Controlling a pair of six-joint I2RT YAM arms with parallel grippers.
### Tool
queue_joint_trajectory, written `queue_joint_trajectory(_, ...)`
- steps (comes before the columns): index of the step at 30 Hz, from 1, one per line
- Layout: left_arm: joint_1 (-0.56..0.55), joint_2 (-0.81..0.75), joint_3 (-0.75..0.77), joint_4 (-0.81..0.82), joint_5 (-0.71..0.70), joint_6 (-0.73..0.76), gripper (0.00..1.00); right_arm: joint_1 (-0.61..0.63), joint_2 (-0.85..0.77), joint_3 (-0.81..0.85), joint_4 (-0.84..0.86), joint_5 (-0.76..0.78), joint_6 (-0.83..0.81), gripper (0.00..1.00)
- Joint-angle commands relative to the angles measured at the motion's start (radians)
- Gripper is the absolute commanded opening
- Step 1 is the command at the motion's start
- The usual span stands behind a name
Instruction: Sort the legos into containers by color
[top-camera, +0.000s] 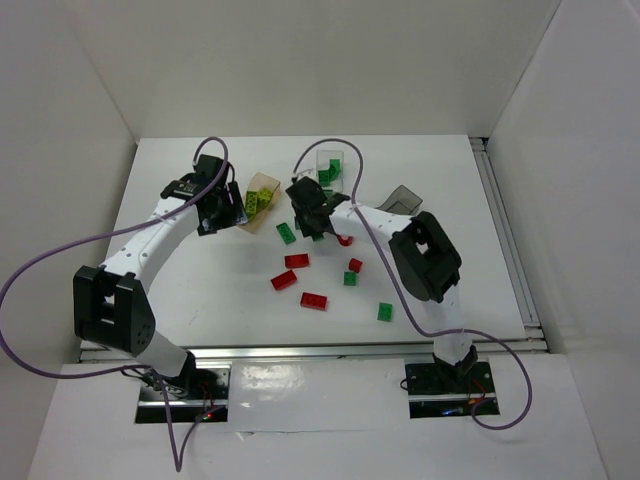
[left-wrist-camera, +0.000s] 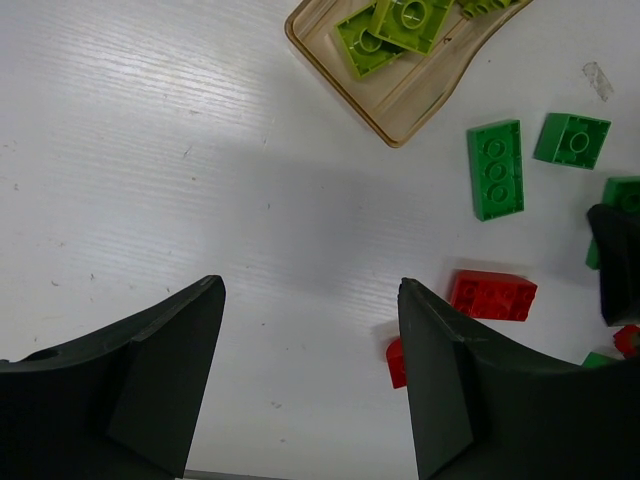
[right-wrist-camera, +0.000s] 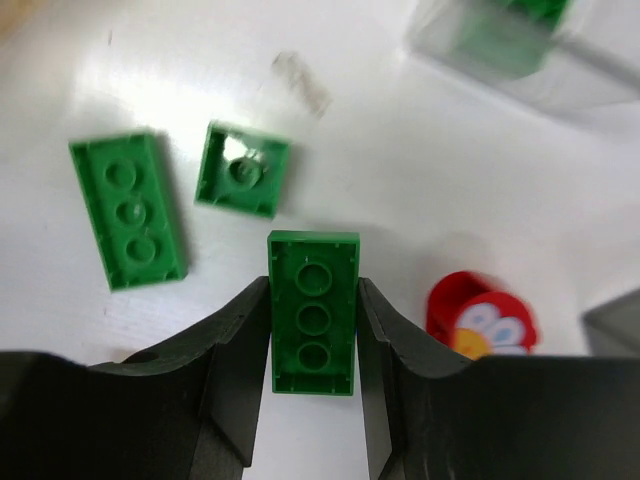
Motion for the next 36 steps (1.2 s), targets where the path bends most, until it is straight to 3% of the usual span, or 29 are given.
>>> queue_joint_trajectory(1,-0.005,-0.025,-0.005,-0.001,-0.016,0.008,0.8,-0.044,-0.091,0.072,0.014,0.124,0.047,0.4)
queue_joint_trajectory(11,-0.005,0.004,0.004,-0.001,-0.041,0.027,0.8,-0.195,0.016,0.271,0.133,0.101,0.0,0.42)
queue_joint_trajectory(16,-0.005,0.024,-0.007,-0.001,-0.041,0.027,0.8,-0.239,0.154,0.408,0.137,0.083,0.0,0.42)
queue_joint_trajectory(22,-0.005,0.042,-0.007,-0.01,-0.05,0.027,0.8,-0.259,0.263,0.604,0.081,0.072,0.0,0.62)
queue_joint_trajectory(23,-0.005,0.03,-0.007,-0.01,-0.05,0.027,0.8,-0.259,0.263,0.604,0.08,0.061,0.0,0.7)
queue_joint_trajectory(26,-0.005,0.019,-0.018,-0.01,-0.05,0.017,0.8,-0.246,0.161,0.508,0.128,0.072,0.009,0.69)
queue_joint_trajectory(30,-0.005,-0.004,-0.018,-0.01,-0.061,0.017,0.8,-0.178,-0.026,0.211,0.202,0.047,0.018,0.6)
queue_joint_trajectory(33,-0.005,-0.014,-0.018,-0.01,-0.071,0.026,0.8,-0.104,-0.146,0.059,0.206,0.015,0.043,0.6)
queue_joint_trajectory(36,0.006,-0.024,-0.018,-0.01,-0.081,0.027,0.8,-0.061,-0.165,-0.018,0.174,-0.032,0.066,0.65)
